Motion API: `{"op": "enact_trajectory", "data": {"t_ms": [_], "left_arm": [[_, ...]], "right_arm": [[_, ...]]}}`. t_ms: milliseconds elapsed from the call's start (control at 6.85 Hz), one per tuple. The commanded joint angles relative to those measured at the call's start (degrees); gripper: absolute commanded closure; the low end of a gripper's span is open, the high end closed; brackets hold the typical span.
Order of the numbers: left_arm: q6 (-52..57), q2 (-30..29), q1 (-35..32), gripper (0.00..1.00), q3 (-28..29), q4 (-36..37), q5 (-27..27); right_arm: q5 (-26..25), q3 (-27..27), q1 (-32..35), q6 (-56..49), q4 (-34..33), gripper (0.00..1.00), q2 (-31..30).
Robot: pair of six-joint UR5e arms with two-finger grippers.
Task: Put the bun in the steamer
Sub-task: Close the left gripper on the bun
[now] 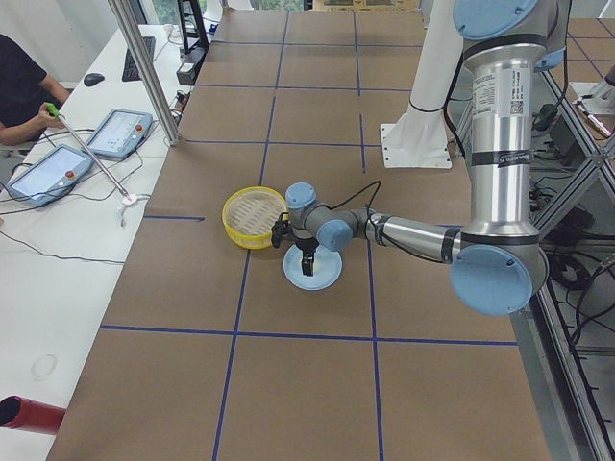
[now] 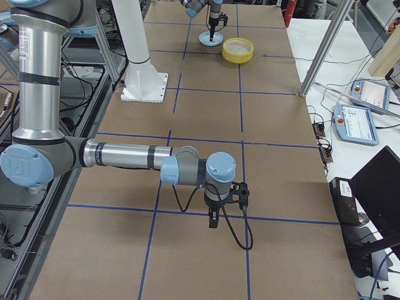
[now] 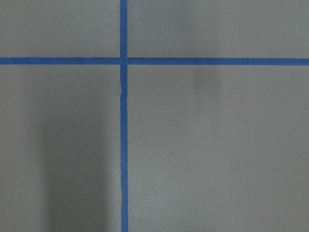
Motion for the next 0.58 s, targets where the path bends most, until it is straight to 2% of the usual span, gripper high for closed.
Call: {"op": "enact_trajectory", "data": {"t_ms": [0,146,292,438], "left_arm": [[0.09,0.02,0.00,0.35,0.13,-0.09,-0.05],[0.09,0.02,0.00,0.56,-0.31,-0.09,-0.05],[0.09,0.02,-0.09,0.71,-0.40,-0.09,-0.05],[0.09,0.02,0.00,0.76,-0.40,-0.09,-0.05]], "right_arm": [[0.00,-0.09,0.00,0.00,0.00,0.00,0.00],[0.00,-0.09,0.00,0.00,0.00,0.00,0.00],[0.00,-0.09,0.00,0.00,0.00,0.00,0.00],[0.00,0.00,0.00,0.00,0.00,0.00,0.00]]}}
